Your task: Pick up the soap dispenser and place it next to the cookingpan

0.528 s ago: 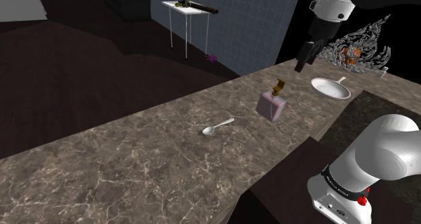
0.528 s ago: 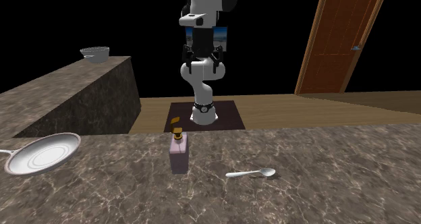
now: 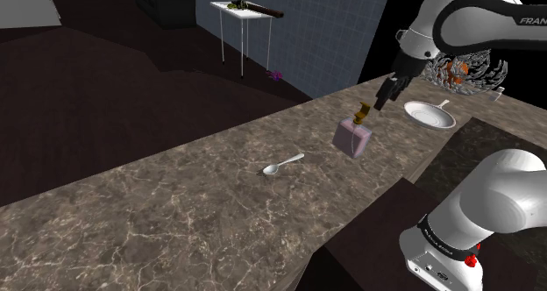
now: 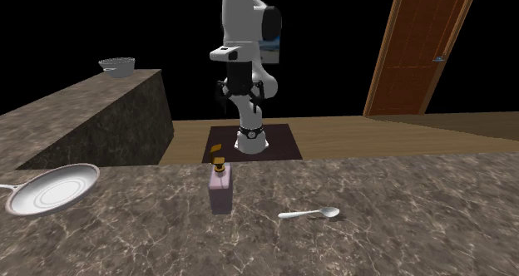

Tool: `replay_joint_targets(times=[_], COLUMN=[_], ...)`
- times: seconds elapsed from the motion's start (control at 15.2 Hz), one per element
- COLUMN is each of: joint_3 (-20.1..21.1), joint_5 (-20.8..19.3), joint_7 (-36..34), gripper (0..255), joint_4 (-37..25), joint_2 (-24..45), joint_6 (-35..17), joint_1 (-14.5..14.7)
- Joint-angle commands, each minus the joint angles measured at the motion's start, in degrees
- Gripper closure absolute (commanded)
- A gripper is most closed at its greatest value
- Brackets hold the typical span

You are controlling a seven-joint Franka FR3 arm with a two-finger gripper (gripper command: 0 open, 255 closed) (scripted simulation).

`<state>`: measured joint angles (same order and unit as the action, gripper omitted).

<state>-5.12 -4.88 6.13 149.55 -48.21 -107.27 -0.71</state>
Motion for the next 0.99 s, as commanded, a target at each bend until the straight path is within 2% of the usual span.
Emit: replay_joint_targets(times=[0.0,0.4,0.73,0.92], joint_3=[-1.6,-6.8,-12.1,-13.4], joint_5=[-0.7,-2.4,-2.2,-1.5], joint_7=[0.9,3.7,7.2,8.2], gripper=[0,0,0,0], joint_4=[2.8,10.4,13.6,14.0], joint_2=[1.1,7.1,17.0,20.7], joint_6=[-5.5,-22.8,-39.0,-43.5], joint_1=[-0.7,-2.6,-2.6,-1.8])
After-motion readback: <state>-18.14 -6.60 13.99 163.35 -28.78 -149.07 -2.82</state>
